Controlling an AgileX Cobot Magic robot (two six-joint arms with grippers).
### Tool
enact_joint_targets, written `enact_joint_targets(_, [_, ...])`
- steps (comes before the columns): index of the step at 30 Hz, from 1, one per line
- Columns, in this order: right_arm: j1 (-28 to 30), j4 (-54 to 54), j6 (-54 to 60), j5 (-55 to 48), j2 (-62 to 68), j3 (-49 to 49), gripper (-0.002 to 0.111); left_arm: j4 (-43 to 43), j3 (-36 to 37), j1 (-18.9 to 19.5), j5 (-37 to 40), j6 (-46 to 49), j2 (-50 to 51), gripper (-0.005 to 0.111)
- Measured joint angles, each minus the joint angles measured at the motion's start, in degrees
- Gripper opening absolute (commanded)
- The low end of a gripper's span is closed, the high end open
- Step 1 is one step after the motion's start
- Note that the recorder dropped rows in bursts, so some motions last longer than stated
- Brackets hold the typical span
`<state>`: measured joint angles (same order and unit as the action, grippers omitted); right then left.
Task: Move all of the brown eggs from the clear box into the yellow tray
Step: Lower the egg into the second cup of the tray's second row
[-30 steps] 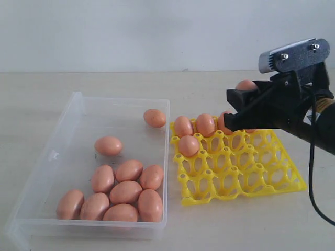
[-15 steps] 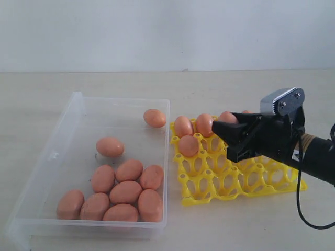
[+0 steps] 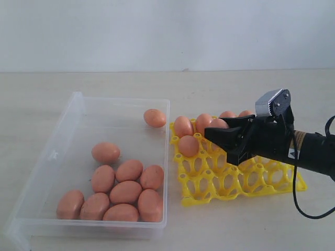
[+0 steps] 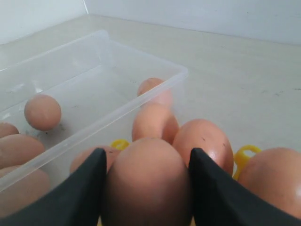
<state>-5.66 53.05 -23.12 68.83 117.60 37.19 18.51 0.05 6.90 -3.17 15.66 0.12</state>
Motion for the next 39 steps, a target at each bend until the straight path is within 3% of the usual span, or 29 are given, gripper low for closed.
enact_joint_targets(7, [-0.39, 0.37, -0.95, 0.0, 0.0, 1.47, 0.0, 0.0, 0.0, 0.0, 0.0, 0.0, 0.0, 0.004])
enact_joint_targets(14, [-4.24, 0.46, -1.12, -5.44, 0.09, 4.36, 0.0, 0.0, 0.0, 0.0, 0.0, 0.0, 0.0, 0.004])
enact_joint_targets(26, [-4.24, -1.06, -1.74, -7.57, 0.09, 4.5, 0.001, 0.0, 0.0, 0.0, 0.0, 0.0, 0.0, 0.004])
enact_joint_targets(29, [-4.24, -1.06, -1.84, -7.57, 0.09, 4.5, 0.015, 0.0, 0.0, 0.0, 0.0, 0.0, 0.0, 0.004])
enact_joint_targets(34, [-4.24, -1.06, -2.62, -7.57, 0.09, 4.5, 0.049, 0.0, 0.0, 0.0, 0.0, 0.0, 0.0, 0.004])
enact_joint_targets(36, [-4.24, -1.06, -3.17, -7.57, 0.09, 4.5, 0.056, 0.0, 0.0, 0.0, 0.0, 0.0, 0.0, 0.004])
enact_joint_targets(39, [-4.24, -1.06, -3.84, -7.69, 0.09, 4.5, 0.057, 0.0, 0.0, 0.0, 0.0, 0.0, 0.0, 0.004])
